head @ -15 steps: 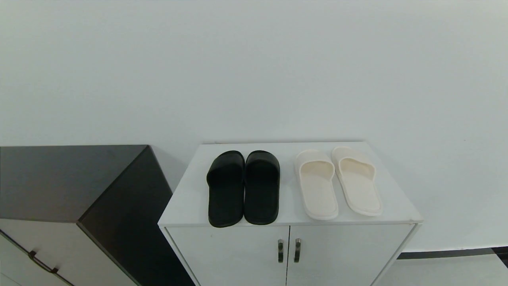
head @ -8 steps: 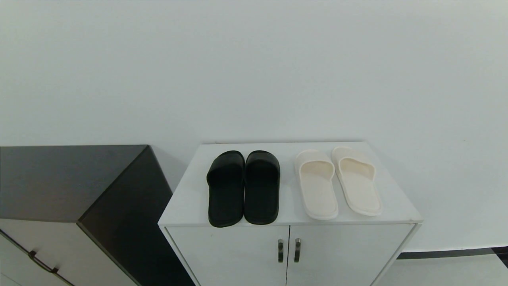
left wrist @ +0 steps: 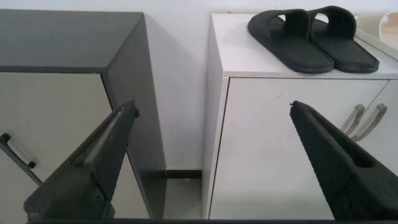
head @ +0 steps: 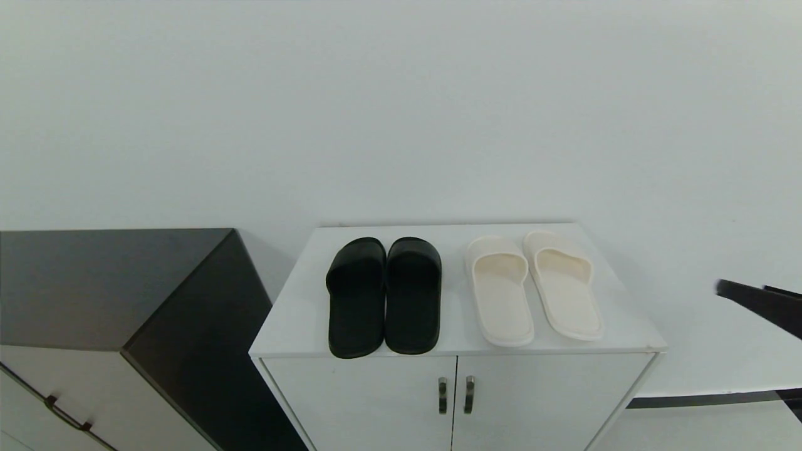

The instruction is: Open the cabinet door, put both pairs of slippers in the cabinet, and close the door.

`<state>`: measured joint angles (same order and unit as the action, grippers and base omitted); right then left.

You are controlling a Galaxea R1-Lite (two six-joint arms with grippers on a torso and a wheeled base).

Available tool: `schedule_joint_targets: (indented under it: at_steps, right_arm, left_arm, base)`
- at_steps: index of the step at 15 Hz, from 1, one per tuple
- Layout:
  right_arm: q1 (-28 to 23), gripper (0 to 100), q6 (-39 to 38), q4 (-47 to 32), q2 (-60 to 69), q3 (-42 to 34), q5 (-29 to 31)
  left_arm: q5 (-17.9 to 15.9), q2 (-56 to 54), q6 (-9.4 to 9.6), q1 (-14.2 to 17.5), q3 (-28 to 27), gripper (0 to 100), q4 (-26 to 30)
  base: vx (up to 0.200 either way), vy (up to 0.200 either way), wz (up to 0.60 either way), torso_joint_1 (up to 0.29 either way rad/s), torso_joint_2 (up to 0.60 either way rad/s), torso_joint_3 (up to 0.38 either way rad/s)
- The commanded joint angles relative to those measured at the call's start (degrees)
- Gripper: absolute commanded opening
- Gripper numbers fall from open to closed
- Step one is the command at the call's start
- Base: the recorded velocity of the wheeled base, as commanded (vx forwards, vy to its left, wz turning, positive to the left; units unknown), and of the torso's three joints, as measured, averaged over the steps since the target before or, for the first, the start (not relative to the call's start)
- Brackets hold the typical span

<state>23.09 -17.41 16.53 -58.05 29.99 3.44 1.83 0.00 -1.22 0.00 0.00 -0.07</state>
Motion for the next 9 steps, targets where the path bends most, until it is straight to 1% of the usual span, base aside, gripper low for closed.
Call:
schedule_joint_targets:
  at_steps: [1, 2, 3, 5, 6, 9]
  right_arm:
    - [12.33, 100, -1.4, 12.56, -20.96, 3.23, 13.26]
    - [13.91, 100, -1.22, 15.64, -25.36, 5.17, 17.48]
    - [14.7, 100, -0.26, 18.27, -29.14, 6.93, 20.47]
    - [15.14, 100, 1.15, 21.44, -35.02, 10.09, 24.95]
    - [15.32, 100, 2.03, 24.08, -39.33, 12.73, 28.91]
    - [15.32, 100, 5.46, 28.21, -44.25, 14.22, 29.96]
  left_arm:
    - [0.02, 0.0, -0.01, 0.0, 0.0, 100, -0.01]
    - [0.02, 0.0, -0.01, 0.0, 0.0, 100, -0.01]
    - [0.02, 0.0, -0.01, 0.0, 0.0, 100, -0.01]
    - [0.02, 0.0, -0.01, 0.0, 0.0, 100, -0.01]
    - [0.02, 0.0, -0.01, 0.0, 0.0, 100, -0.01]
    - [-0.07, 0.0, -0.01, 0.0, 0.0, 100, -0.01]
  base:
    - [0.0, 0.0, 0.0, 0.0, 0.0, 0.0]
    - [0.0, 0.0, 0.0, 0.0, 0.0, 0.0]
    - [0.0, 0.0, 0.0, 0.0, 0.0, 0.0]
    - [0.0, 0.0, 0.0, 0.0, 0.0, 0.0]
    - [0.0, 0.0, 0.0, 0.0, 0.0, 0.0]
    - [0.0, 0.0, 0.0, 0.0, 0.0, 0.0]
